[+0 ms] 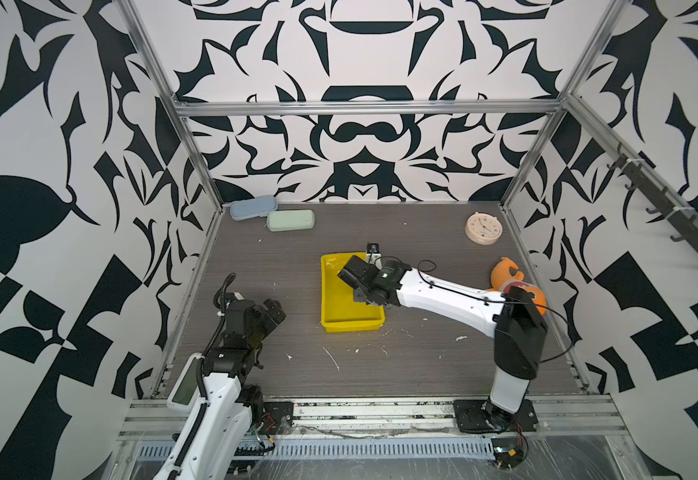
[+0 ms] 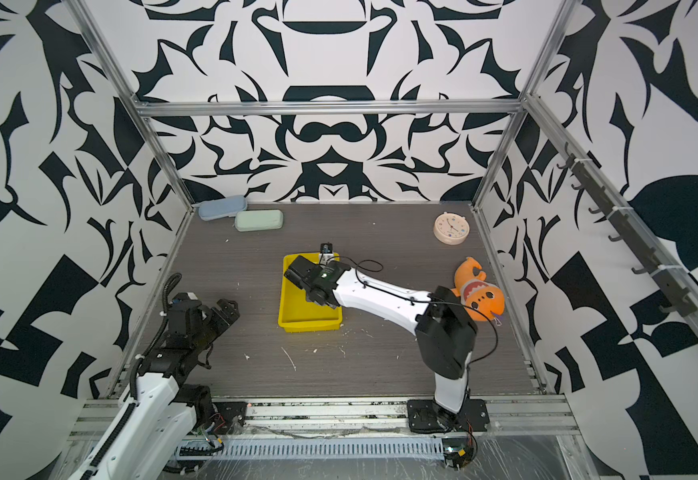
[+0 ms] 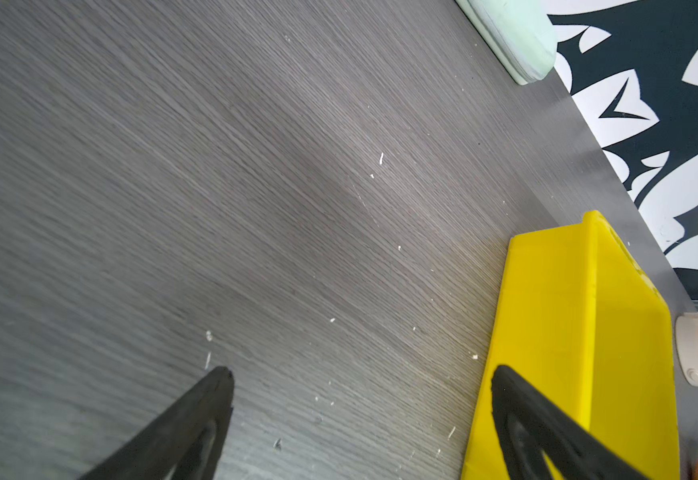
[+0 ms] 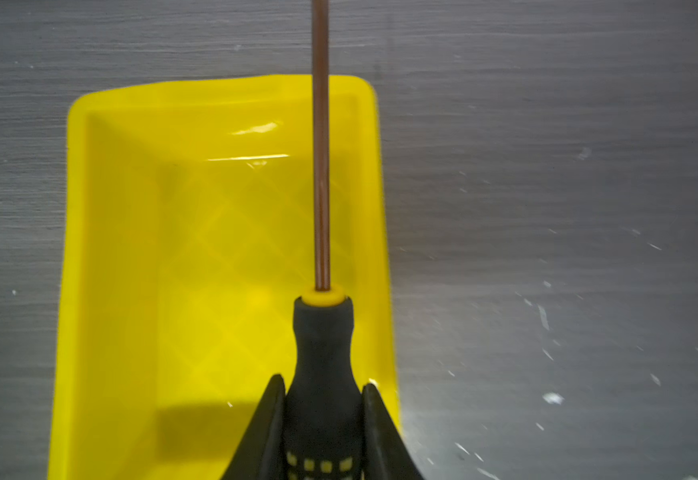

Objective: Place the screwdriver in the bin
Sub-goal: 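Lift the screwdriver with the right gripper and carry it over the yellow bin, then lower the screwdriver into the yellow bin and open the right gripper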

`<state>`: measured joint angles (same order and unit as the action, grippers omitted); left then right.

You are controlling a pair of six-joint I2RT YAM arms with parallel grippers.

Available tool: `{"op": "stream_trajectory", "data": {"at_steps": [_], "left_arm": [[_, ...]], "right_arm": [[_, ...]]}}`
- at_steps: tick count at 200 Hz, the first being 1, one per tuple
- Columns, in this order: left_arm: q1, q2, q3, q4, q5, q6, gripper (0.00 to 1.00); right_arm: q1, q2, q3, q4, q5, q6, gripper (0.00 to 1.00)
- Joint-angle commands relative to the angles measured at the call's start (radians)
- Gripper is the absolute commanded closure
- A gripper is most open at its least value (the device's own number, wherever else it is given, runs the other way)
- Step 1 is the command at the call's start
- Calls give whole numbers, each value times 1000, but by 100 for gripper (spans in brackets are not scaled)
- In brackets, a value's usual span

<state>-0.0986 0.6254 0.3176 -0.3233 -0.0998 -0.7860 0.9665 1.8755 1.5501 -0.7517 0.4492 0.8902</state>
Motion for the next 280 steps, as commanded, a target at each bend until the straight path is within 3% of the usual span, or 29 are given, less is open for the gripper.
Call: {"op": "stream_trajectory", "data": {"at_steps": [1,62,134,146,168,209,229,251,280], "left_arm": [[-1,-12,21,-19,-18,-13,1],[-1,-1,21,-14,-17,-13,1],[-1,0,22,-10,-17,-11,1],[-1,-2,22,-11,-15,-11,1],[-1,-2,21,-10,-12,-10,1],[-1,2,21,-9,-7,-10,1],[-1,4,22,-8,-6,-10,1],[-1,8,21,-8,-6,-10,1],[-1,19,23,-7,-5,-11,1]], "right_arm": [[-2,76,133,-37,-10,-44,83],[1,251,232,-25,-150,14,86],[1,266,239,-41,-153,29,84],[1,262,230,-41,-154,30,79],[0,248,230,-53,-139,31,56],[-7,169,257,-120,-65,-11,43],[-19,93,240,-139,-38,-19,32],[-37,-12,192,-138,-18,-64,2],[-94,-174,64,-127,-4,-124,1]]}}
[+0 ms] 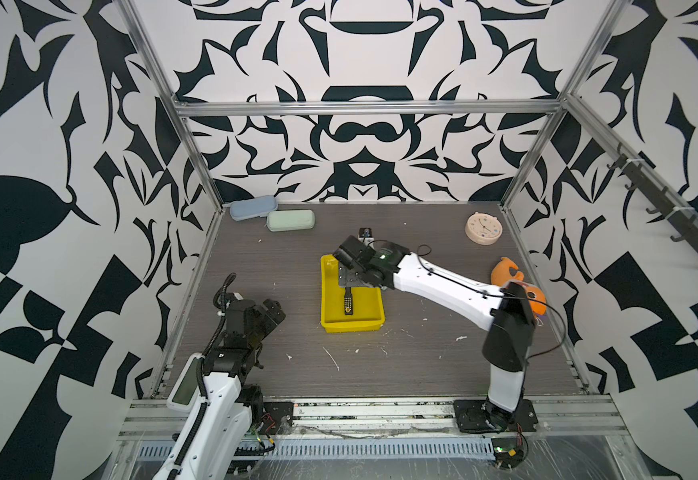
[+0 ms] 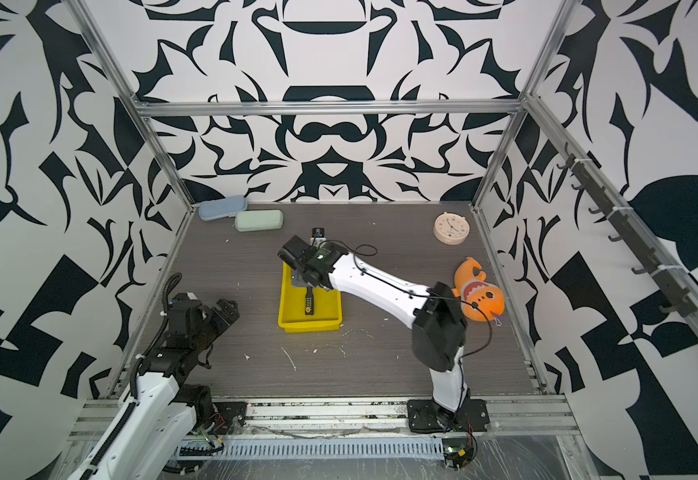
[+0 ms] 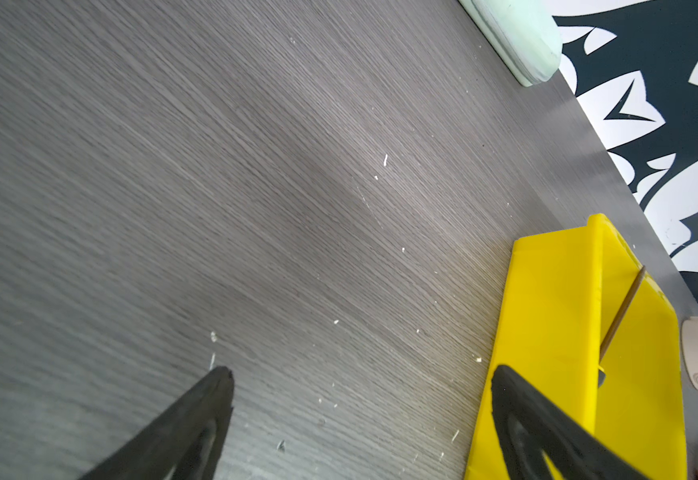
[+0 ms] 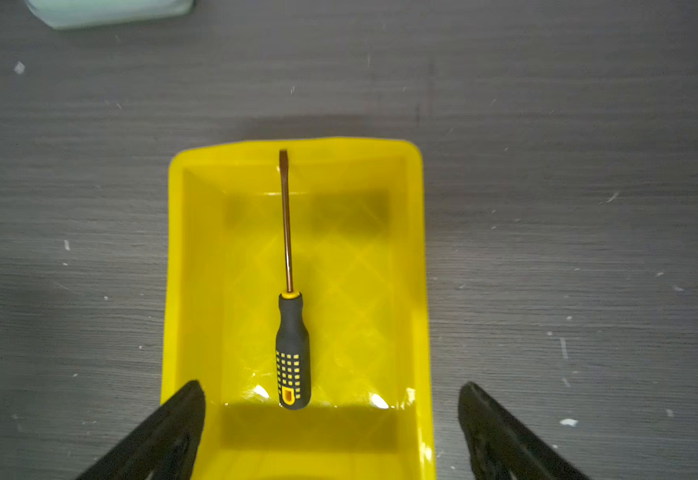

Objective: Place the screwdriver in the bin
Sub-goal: 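Lower the screwdriver into the yellow bin and open the right gripper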

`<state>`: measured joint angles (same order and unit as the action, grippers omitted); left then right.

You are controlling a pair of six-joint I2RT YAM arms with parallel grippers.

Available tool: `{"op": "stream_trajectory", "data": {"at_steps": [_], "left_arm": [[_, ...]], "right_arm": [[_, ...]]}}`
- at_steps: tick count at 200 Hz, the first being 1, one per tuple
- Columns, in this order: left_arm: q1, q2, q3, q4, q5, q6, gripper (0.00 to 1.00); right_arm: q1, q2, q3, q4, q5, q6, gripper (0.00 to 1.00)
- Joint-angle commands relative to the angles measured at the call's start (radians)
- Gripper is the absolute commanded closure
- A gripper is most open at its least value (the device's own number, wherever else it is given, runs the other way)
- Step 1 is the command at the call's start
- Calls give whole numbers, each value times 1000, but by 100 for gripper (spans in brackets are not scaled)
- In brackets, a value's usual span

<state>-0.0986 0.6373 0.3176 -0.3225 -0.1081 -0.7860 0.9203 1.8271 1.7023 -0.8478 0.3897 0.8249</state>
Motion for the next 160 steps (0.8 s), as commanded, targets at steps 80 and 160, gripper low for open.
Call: {"op": "stream_trajectory", "data": {"at_steps": [80,160], "left_arm": [[-1,65,38,1,9,-12,1],[-1,70,40,3,8,-8,1]], "right_arm": [[-88,-160,-275,234,-172,-139,36],[-62,314,135,127,-133,-162,48]]}}
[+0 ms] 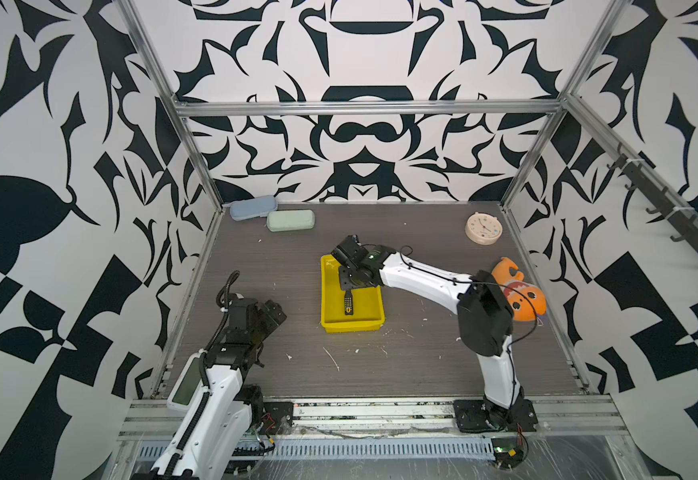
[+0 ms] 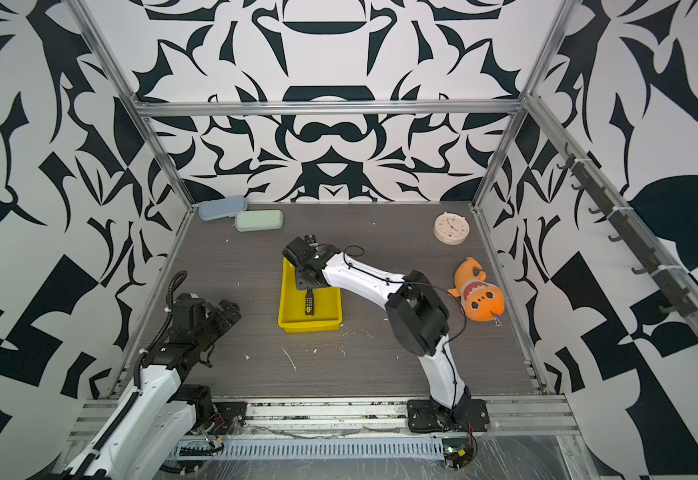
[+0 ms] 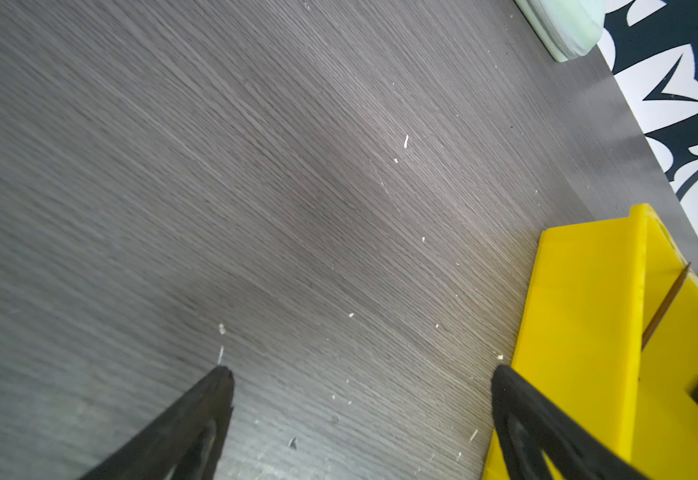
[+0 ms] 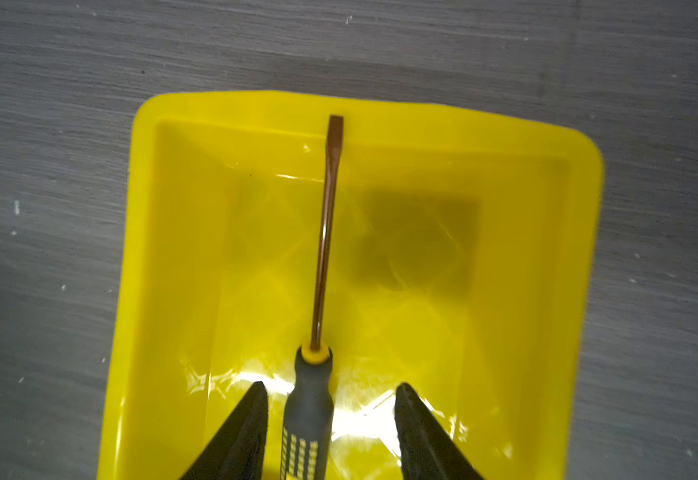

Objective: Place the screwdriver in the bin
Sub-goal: 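Lower the screwdriver into the yellow bin and open the right gripper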

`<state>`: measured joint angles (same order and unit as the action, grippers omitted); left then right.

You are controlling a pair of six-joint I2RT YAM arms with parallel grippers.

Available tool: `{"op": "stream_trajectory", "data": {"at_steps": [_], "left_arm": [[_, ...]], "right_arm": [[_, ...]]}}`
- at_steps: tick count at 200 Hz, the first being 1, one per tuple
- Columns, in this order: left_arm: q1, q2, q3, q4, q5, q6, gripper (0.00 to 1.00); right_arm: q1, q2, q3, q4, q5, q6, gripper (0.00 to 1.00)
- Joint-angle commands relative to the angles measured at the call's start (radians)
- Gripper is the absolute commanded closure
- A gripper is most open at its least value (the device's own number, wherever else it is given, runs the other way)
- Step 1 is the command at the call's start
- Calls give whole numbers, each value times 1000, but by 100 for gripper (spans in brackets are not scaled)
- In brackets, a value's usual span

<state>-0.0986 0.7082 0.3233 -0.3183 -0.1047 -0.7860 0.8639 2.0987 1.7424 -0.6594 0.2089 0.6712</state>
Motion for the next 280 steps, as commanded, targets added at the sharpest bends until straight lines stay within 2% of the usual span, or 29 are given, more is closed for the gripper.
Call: {"op": "stream_trajectory", "data": {"at_steps": [1,19,42,76,77,88,102,178,214,221,244,262,272,280], "left_arm": [[-1,-1,35,-2,5,-8,1],[-1,-1,35,-1,4,-8,1],[-1,-6,33,-2,5,-9,1],[-1,-10,31,0,5,-7,1],[-1,-10,32,0,5,-7,1],[-1,-10,31,0,5,-8,1],[-1,-6,31,0,6,-6,1],[-1,-10,30,-1,7,-8,1],[-1,-6,31,-1,7,-7,1],[-1,-7,32,0,9,-7,1],[-1,-6,32,0,9,-7,1],[-1,-9,31,-2,8,-7,1],[-1,-10,32,-1,7,-7,1],[-2,-11,31,-1,7,-7,1]], "right_arm": [[-5,46,98,-63,49,-7,48],[-8,92,131,-84,82,3,49],[-17,118,137,-109,99,40,67],[-18,65,69,-84,93,75,72],[-17,59,63,-83,94,76,76],[-17,36,39,-72,95,89,84],[-18,7,11,-64,90,104,100],[11,-55,-90,-22,2,174,100],[12,-23,-113,22,-6,196,100],[12,-14,-107,23,-6,192,97],[12,-9,-84,8,-7,176,78],[12,-41,-82,-4,8,153,56],[12,-65,-78,-23,18,136,38],[13,-88,-77,-43,27,122,31]]}}
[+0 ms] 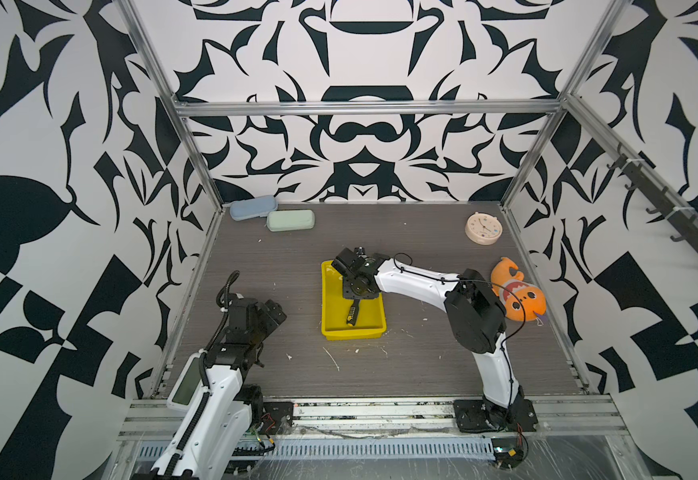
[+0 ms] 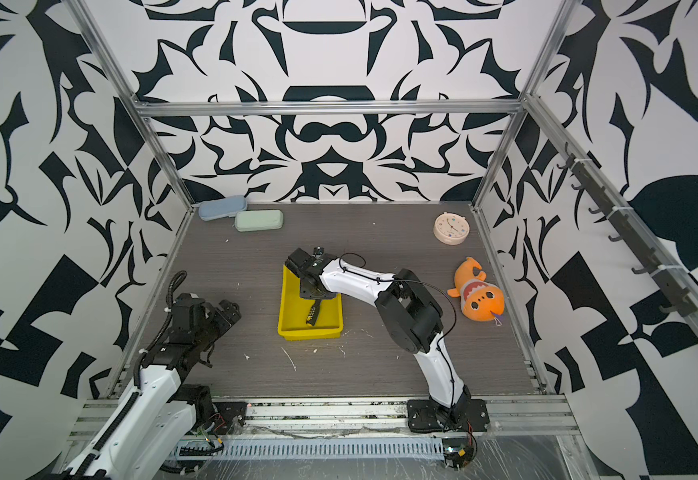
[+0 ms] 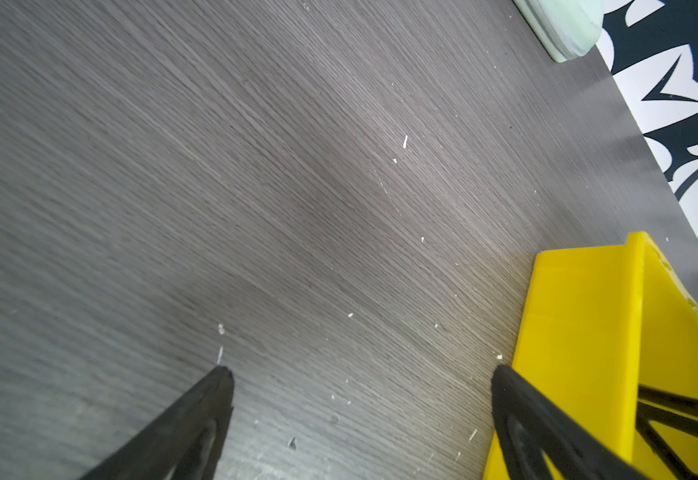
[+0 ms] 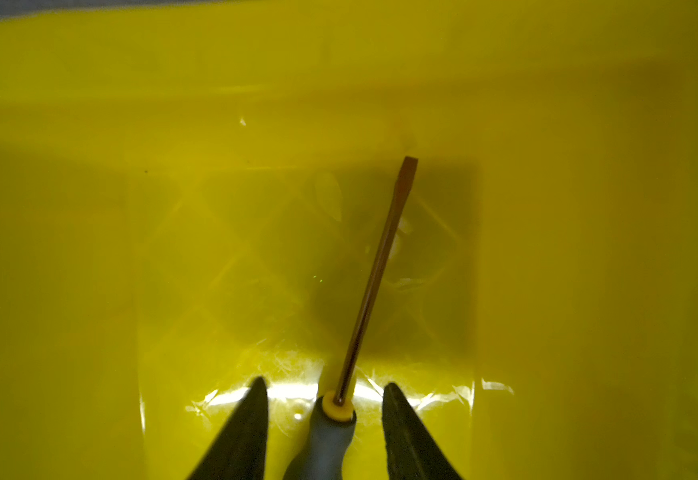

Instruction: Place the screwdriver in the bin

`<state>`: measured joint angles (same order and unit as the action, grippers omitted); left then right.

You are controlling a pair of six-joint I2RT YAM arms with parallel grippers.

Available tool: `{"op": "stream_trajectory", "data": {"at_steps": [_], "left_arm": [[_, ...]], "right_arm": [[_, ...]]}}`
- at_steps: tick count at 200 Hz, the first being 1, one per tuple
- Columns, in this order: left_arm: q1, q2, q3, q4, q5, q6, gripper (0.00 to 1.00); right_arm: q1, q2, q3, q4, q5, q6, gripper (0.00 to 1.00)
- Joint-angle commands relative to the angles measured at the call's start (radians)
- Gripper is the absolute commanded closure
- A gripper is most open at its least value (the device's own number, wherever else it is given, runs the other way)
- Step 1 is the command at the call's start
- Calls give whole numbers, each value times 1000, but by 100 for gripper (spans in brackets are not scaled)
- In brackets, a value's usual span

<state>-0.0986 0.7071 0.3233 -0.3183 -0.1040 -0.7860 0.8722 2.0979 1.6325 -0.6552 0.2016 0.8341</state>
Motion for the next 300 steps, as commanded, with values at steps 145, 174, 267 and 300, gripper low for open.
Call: {"op": "stream_trajectory", "data": {"at_steps": [145,174,267,300], "left_arm": [[-1,32,41,6,23,-5,1],[-1,32,39,9,25,-6,1],[-1,44,41,10,20,-12,1],[-1,58,16,39,6,-70,1]], "right_arm": [[-324,-952,-722,68,513,-412,48],[-389,-1259,-1118,599,425,-594,23],[-558,-1136,-1402,1239,433,-829,0],[-577,-879,-1354,1401,427,-829,0]]}}
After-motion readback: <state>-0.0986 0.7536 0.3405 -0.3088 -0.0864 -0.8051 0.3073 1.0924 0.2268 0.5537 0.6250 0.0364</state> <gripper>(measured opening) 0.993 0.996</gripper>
